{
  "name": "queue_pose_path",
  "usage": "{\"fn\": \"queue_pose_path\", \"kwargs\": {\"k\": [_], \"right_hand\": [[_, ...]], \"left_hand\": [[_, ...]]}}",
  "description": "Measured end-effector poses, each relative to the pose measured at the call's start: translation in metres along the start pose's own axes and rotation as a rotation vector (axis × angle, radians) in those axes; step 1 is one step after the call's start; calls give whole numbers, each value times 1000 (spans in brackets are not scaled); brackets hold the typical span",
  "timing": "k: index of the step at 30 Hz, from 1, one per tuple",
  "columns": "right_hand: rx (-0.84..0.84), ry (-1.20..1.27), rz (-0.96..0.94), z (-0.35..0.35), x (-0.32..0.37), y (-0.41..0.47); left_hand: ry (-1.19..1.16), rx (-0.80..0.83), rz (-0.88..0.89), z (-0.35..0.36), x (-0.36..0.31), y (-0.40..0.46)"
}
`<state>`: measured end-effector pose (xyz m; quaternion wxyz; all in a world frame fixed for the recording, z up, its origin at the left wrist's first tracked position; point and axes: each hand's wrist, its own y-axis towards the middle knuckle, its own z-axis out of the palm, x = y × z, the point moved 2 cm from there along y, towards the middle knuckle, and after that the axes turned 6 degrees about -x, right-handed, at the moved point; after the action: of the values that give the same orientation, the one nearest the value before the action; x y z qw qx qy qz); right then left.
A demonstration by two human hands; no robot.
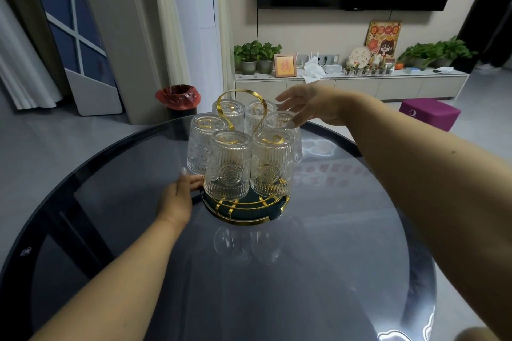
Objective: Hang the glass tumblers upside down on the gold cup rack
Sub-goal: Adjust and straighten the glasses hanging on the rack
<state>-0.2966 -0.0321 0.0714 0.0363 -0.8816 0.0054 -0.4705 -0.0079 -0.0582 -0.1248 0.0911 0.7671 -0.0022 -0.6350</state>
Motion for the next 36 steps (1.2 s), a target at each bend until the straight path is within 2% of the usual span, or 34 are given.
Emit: {"fn": "queue_pose_path", "kwargs": {"k": [15,22,27,36], "right_hand": [[-32,-171,-107,3,-7,4],[-53,-109,-108,-4,-13,1],[-73,47,-81,-8,-24,1],[-64,73,-61,-9,-27,-1]], "left_hand": [[6,9,-11,-2,0,0],[18,8,-10,-2,-1,-1],[14,6,-7,-2,0,0],[5,16,-16,-1,-2,-1]]}}
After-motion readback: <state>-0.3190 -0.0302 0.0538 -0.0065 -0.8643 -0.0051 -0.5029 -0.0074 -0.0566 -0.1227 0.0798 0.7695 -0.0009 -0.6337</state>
